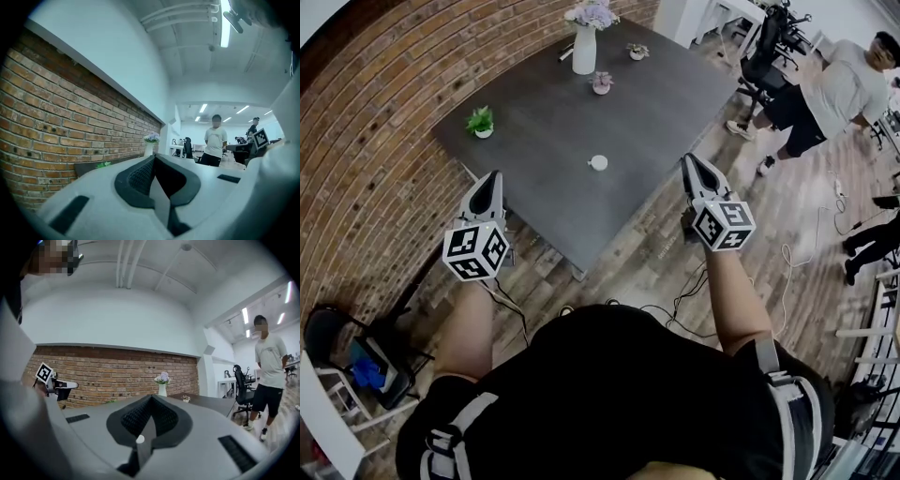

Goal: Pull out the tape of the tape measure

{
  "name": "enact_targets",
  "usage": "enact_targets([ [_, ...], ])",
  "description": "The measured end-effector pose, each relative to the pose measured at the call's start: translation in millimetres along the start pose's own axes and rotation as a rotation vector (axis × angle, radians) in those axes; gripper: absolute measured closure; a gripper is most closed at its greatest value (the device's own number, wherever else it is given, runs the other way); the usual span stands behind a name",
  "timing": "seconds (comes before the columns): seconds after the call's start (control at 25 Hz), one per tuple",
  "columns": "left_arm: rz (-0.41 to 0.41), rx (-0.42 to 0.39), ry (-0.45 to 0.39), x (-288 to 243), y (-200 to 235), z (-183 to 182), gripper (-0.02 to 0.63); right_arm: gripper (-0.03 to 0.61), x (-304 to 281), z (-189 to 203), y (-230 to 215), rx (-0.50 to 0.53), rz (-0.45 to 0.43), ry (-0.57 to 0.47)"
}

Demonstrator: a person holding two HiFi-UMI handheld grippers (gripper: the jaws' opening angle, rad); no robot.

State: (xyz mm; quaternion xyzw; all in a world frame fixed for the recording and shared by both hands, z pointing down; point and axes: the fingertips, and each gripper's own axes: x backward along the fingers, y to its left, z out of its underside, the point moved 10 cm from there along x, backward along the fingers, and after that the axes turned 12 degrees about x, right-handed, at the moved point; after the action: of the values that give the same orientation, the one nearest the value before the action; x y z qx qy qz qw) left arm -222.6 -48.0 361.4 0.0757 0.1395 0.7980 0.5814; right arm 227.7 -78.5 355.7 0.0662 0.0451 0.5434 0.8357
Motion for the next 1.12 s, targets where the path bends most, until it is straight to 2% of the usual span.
enact_targets([
  [0.4, 0.046, 0.021, 0.053, 9, 26, 6, 0.604, 0.581, -13, 14, 50, 0.018, -0.029, 0.082],
  [0.68, 0.057, 0.034, 0.118, 7, 44, 19, 0.604, 0.578, -37, 43, 86, 0.021, -0.086, 0.186],
  [0.72, 0.055, 0.037, 0.126, 6, 45, 21, 0.604, 0.567, -44, 49, 88, 0.017, -0.116, 0.203],
  [0.76, 0.052, 0.038, 0.132, 4, 44, 24, 0.604, 0.484, -51, 55, 89, 0.012, -0.152, 0.22],
  [0.8, 0.047, 0.039, 0.138, 1, 42, 26, 0.604, 0.436, -60, 61, 89, 0.009, -0.188, 0.236],
  [1.0, 0.012, 0.042, 0.167, -18, 31, 36, 0.604, 0.362, -115, 101, 84, 0.044, -0.351, 0.358],
  [1.12, -0.016, 0.037, 0.183, -28, 22, 38, 0.604, 0.347, -154, 128, 81, 0.073, -0.445, 0.436],
])
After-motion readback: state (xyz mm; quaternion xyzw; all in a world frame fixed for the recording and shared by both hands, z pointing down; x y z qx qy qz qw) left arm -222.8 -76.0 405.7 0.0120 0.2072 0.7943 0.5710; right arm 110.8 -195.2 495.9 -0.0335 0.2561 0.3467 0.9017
